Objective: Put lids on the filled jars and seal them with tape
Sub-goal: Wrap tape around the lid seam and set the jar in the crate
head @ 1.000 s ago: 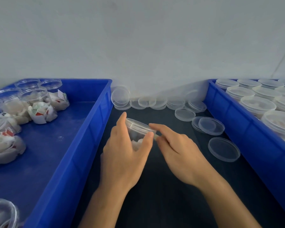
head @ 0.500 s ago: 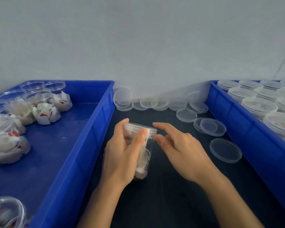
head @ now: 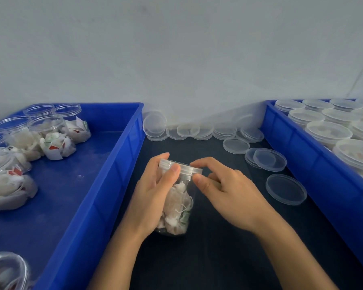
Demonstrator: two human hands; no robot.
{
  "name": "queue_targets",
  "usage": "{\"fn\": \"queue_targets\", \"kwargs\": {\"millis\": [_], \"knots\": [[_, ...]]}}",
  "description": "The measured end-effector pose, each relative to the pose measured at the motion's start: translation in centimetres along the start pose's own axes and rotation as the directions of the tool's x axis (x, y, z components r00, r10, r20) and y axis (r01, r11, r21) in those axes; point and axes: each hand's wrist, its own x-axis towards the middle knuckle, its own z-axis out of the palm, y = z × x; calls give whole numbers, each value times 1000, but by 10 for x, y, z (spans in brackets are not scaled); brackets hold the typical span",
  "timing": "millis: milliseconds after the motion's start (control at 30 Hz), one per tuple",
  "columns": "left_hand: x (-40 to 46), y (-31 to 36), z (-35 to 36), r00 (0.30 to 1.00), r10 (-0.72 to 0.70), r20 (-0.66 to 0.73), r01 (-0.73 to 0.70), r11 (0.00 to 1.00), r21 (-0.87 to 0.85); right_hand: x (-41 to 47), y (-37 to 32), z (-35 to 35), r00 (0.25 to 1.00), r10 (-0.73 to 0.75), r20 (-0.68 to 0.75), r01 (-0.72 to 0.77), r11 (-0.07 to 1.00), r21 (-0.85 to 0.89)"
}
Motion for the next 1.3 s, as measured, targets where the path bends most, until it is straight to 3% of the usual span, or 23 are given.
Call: {"fn": "queue_targets", "kwargs": {"millis": [67, 233, 433, 667, 1300], "knots": [[-1, 1, 1, 1000, 4, -11, -3, 998, 70, 0, -2, 0, 1000, 5, -14, -5, 1000, -4], [-3, 6, 2, 971, 98, -218, -32, 957, 288, -1, -9, 4, 997, 24, -76, -30, 997, -71], [-3, 7, 7, 988, 33, -149, 10, 960, 279, -3, -16, 9, 998, -5, -66, -3, 993, -120], [2, 4, 1, 986, -23, -165, 28, 999, 28, -1, -3, 4, 1000, -14, 21, 12, 997, 73], [2, -2, 3, 996, -54, -65, 42, 986, -164, 2, 6, 3, 999, -32, -38, 37, 992, 124]]}}
